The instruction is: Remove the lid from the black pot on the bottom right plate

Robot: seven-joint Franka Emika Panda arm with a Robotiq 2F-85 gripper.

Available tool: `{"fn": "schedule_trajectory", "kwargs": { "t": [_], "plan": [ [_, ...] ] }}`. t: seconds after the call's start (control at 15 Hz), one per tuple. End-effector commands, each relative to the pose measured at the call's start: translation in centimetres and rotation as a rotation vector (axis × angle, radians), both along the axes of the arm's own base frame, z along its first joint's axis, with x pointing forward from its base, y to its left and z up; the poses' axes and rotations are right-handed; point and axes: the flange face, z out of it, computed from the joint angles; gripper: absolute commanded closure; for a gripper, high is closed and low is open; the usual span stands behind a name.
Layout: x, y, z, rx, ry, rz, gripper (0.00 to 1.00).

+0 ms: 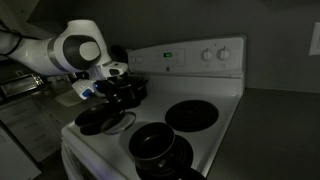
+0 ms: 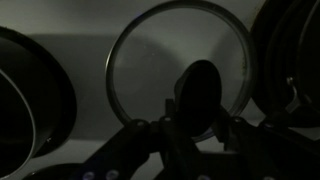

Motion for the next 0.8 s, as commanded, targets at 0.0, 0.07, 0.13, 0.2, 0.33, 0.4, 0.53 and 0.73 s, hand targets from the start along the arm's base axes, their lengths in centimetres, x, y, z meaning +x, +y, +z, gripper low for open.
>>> {"fn": "schedule_trajectory", "kwargs": {
  "t": [0.0,0.07,0.13,0.2,0.33,0.4,0.53,0.73],
  "plan": [
    [-1.4,0.5,-1.8,0.047,-0.013,-0.040,0.88],
    [-1.6,0.5,-2.3,0.047,-0.026,-0.043,0.88],
    [-1.9,0.3,-2.8,0.042,-0.043,-0.055,0.88],
    [-2.2,0.2,-3.4,0.041,-0.056,-0.066,0.88],
    [-3.0,-0.2,-4.7,0.016,-0.047,-0.102,0.88],
    [-3.4,-0.5,-5.2,0.000,-0.040,-0.120,0.88],
    [-4.1,-0.7,-6.2,-0.009,-0.024,-0.146,0.88],
    [-4.0,-0.5,-6.1,-0.001,-0.038,-0.156,0.88]
  ]
}}
